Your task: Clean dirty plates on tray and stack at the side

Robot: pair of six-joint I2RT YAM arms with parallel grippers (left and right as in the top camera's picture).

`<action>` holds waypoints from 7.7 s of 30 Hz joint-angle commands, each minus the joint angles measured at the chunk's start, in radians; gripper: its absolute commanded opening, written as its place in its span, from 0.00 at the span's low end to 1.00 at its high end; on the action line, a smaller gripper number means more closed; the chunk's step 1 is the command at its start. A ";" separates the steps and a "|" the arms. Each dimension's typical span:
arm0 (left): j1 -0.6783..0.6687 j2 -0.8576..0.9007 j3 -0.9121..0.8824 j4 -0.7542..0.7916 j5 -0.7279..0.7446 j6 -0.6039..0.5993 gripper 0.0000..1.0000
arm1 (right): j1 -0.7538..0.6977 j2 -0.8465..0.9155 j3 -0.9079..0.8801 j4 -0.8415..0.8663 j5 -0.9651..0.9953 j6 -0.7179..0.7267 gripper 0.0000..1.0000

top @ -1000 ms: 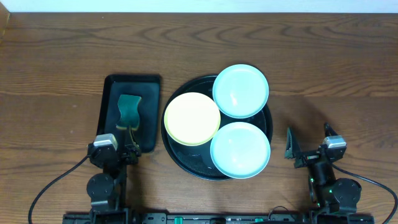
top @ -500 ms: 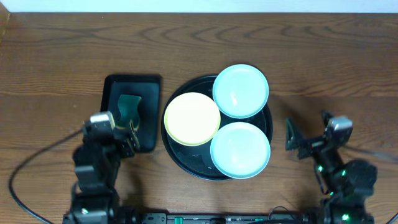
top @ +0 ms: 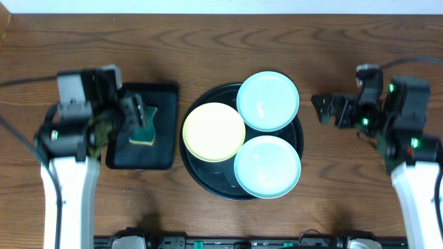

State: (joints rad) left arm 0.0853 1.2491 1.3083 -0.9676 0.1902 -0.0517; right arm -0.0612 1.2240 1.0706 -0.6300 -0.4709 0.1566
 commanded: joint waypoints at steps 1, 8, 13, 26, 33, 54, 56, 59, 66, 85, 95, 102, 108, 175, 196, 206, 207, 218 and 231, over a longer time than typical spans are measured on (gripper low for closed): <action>0.006 0.074 0.020 -0.010 0.039 0.002 0.75 | 0.010 0.074 0.063 -0.008 -0.030 0.020 0.99; 0.006 0.190 0.020 -0.016 0.039 -0.030 0.75 | 0.019 0.159 0.063 0.029 -0.109 0.045 0.97; 0.005 0.214 0.020 -0.015 0.039 -0.043 0.75 | 0.113 0.195 0.063 0.077 -0.064 0.097 0.90; 0.005 0.214 0.020 -0.015 -0.019 -0.043 0.75 | 0.483 0.361 0.279 -0.070 0.224 0.255 0.79; 0.006 0.214 0.020 -0.016 -0.127 -0.108 0.75 | 0.623 0.578 0.433 -0.202 0.291 0.319 0.64; 0.006 0.215 0.020 -0.011 -0.132 -0.107 0.75 | 0.685 0.826 0.427 -0.267 0.391 0.434 0.22; 0.006 0.215 0.020 -0.011 -0.131 -0.107 0.75 | 0.685 0.841 0.427 -0.263 0.392 0.434 0.22; 0.006 0.216 0.020 -0.011 -0.131 -0.107 0.75 | 0.686 0.861 0.427 -0.248 0.391 0.434 0.19; 0.006 0.240 0.019 -0.011 -0.131 -0.107 0.75 | 0.699 0.905 0.427 -0.215 0.388 0.434 0.13; 0.006 0.593 0.017 0.051 -0.121 0.064 0.55 | 0.700 0.905 0.427 -0.201 0.391 0.430 0.01; 0.006 0.732 0.017 0.126 -0.128 0.104 0.42 | 0.700 0.905 0.427 -0.200 0.391 0.430 0.01; 0.006 0.753 0.017 0.143 -0.128 0.104 0.10 | 0.700 0.905 0.427 -0.199 0.391 0.430 0.01; 0.006 0.730 0.030 0.134 -0.127 0.103 0.07 | 0.700 0.905 0.427 -0.195 0.391 0.430 0.01; -0.356 0.549 -0.203 0.362 -0.088 -0.443 0.07 | 0.583 0.905 0.401 -0.121 0.155 0.402 0.01; -0.463 0.549 -0.203 0.424 0.041 -0.353 0.08 | 0.542 0.905 0.304 -0.013 0.078 0.377 0.01; -0.429 0.549 -0.203 0.452 -0.402 -0.447 0.07 | 0.566 0.905 0.304 -0.014 0.112 0.377 0.01; -0.429 0.549 -0.203 0.424 -0.388 -0.453 0.07 | 0.566 0.905 0.304 -0.014 0.114 0.377 0.01; -0.432 0.548 -0.203 0.284 0.212 -0.254 0.08 | 0.571 0.905 0.304 -0.011 0.126 0.377 0.01; -0.430 0.548 -0.203 0.550 -0.090 -0.264 0.07 | 0.576 0.905 0.304 0.002 0.127 0.377 0.01</action>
State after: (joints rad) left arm -0.3470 1.7912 1.1091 -0.4320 0.2607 -0.3313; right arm 0.5034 2.1033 1.4002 -0.6357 -0.3882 0.5190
